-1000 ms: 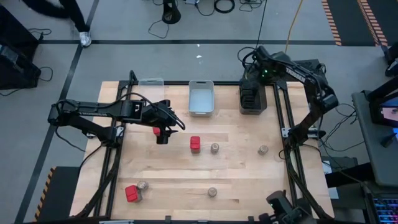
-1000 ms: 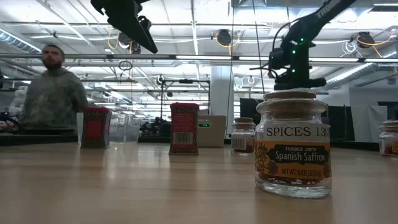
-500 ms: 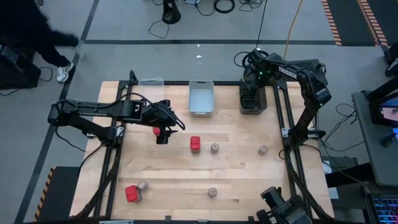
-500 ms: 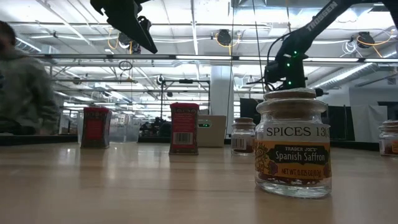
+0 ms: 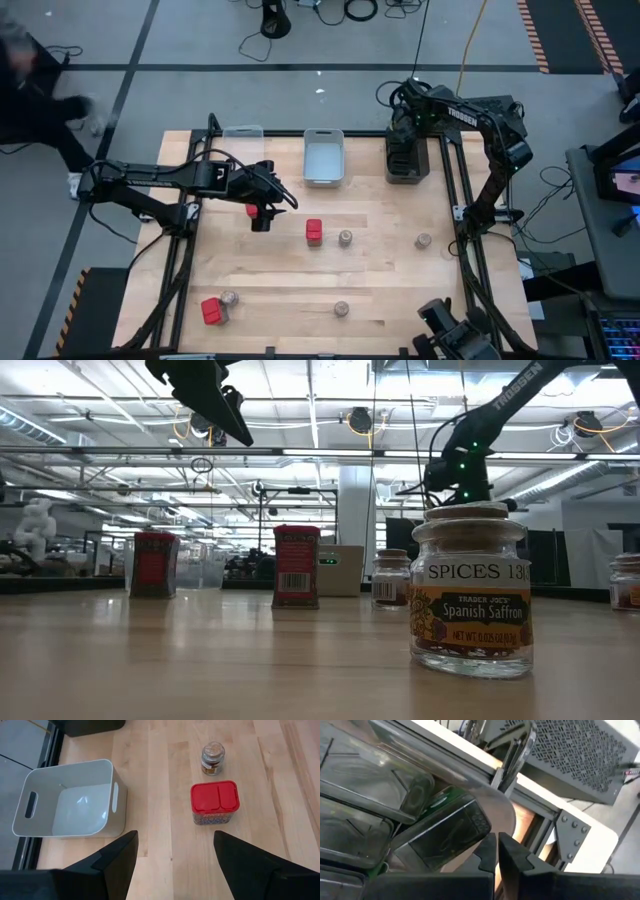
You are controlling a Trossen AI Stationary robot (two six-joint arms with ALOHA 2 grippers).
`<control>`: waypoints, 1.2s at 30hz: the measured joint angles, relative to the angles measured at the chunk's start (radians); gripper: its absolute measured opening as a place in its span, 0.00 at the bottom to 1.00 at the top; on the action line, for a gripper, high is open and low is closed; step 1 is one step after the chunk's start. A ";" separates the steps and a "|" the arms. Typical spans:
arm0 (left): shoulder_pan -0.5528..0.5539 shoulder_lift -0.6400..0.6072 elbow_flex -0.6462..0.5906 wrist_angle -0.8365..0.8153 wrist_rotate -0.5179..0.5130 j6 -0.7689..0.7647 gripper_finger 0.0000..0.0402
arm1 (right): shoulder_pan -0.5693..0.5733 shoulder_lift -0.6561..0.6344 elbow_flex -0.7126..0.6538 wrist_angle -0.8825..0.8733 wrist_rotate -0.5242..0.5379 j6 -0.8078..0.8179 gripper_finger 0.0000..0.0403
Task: Sort spices by type
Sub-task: Put the green seasoning can into the black bin
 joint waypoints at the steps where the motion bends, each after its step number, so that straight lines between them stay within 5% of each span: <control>1: 0.000 0.000 0.000 0.000 0.000 0.000 0.66 | 0.000 0.000 0.000 0.008 0.000 -0.015 0.00; 24: 0.000 0.000 0.000 -0.020 0.000 -0.009 0.66 | 0.025 -0.005 0.001 0.087 0.000 -0.184 0.00; 32: 0.000 0.000 0.000 -0.019 0.000 -0.009 0.66 | 0.025 -0.111 0.001 0.082 0.024 -0.194 0.00; 36: 0.000 0.000 0.000 -0.009 0.000 -0.008 0.66 | 0.029 -0.190 0.001 0.062 -0.091 -0.187 0.00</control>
